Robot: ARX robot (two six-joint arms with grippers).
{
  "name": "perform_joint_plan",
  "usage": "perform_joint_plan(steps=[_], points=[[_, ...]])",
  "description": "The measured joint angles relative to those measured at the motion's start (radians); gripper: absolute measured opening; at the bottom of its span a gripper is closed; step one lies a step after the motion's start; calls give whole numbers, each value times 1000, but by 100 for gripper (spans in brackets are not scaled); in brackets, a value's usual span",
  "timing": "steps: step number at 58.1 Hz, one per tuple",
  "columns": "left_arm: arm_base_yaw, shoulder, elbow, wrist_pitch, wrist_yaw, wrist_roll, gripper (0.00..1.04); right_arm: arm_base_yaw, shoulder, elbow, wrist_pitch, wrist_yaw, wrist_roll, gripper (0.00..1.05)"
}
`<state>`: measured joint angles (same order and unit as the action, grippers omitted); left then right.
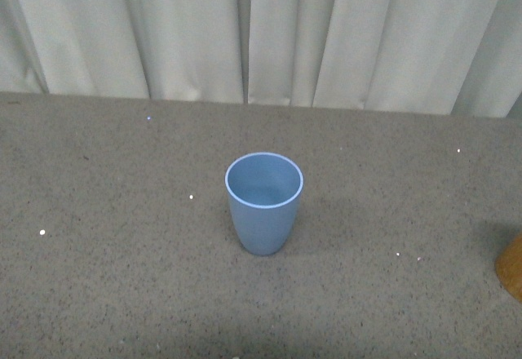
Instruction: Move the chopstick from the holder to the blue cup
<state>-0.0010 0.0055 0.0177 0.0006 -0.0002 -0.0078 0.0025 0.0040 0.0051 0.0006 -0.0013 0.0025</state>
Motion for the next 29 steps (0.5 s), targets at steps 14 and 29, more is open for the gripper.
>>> perform_joint_plan(steps=[14,29], points=[[0,-2,0,0,0,0,4,0,0,0,0,0,0,95],[0,-2,0,0,0,0,4,0,0,0,0,0,0,95]])
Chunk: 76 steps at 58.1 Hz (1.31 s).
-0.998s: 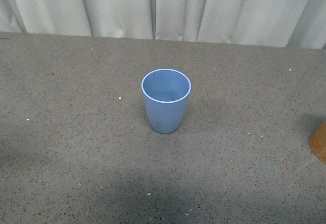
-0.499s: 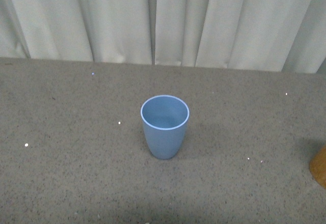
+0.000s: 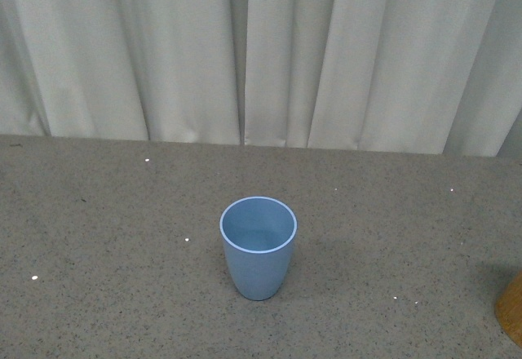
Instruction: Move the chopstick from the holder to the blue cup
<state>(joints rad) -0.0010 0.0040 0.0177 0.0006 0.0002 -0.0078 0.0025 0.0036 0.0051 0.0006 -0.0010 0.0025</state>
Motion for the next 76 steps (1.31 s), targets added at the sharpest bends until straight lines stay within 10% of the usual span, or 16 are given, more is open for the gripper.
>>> perform_joint_plan(steps=[14,23,31,39,64,76], points=[[0,0,0,0,0,0,5,0,0,0,0,0,0,95],[0,0,0,0,0,0,34,0,0,0,0,0,0,95],[0,0,0,0,0,4,4,0,0,0,0,0,0,95],[0,0,0,0,0,3,5,0,0,0,0,0,0,95],[0,0,0,0,0,3,88,-2,3,1,-3,-3,6,95],[0,0,0,0,0,4,98,-304,452,62,215,-186,198,95]])
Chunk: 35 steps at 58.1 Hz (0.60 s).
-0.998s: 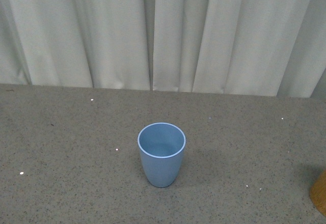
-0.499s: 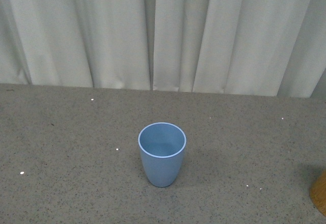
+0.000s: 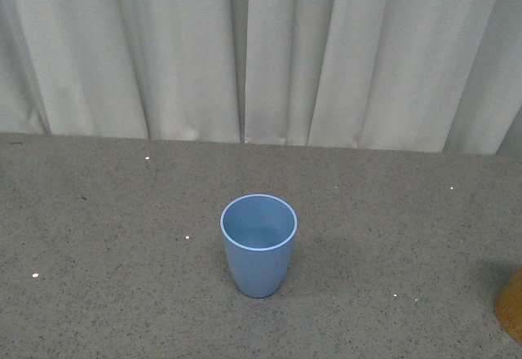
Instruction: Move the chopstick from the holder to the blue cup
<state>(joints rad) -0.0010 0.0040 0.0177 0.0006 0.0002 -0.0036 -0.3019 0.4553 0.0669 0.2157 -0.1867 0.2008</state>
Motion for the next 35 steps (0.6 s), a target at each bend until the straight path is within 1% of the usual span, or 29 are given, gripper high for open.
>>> perform_joint_plan(steps=[2,5,8,12,17,21,35], points=[[0,0,0,0,0,0,98,-37,114,19,89,-2,2,95],[0,0,0,0,0,0,98,-58,245,47,182,-1,2,95],[0,0,0,0,0,0,98,-66,354,83,233,2,2,95],[0,0,0,0,0,0,98,-69,457,128,245,11,5,95],[0,0,0,0,0,0,98,-69,560,181,225,25,24,95],[0,0,0,0,0,0,98,-63,638,226,205,58,66,95],[0,0,0,0,0,0,98,-17,822,296,218,148,179,95]])
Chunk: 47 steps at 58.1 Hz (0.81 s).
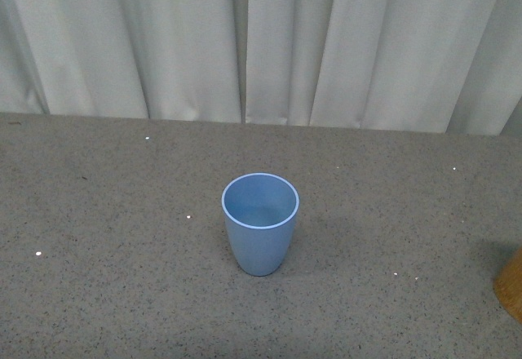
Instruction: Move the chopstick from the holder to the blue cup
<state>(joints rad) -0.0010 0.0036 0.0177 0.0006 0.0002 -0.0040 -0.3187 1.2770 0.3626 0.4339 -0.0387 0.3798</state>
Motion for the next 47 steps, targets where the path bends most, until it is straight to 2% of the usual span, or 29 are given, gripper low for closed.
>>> perform_joint_plan(steps=[23,47], points=[[0,0,0,0,0,0,98,11,214,91,89,42,23,95],[0,0,0,0,0,0,98,45,315,187,92,69,12,95]])
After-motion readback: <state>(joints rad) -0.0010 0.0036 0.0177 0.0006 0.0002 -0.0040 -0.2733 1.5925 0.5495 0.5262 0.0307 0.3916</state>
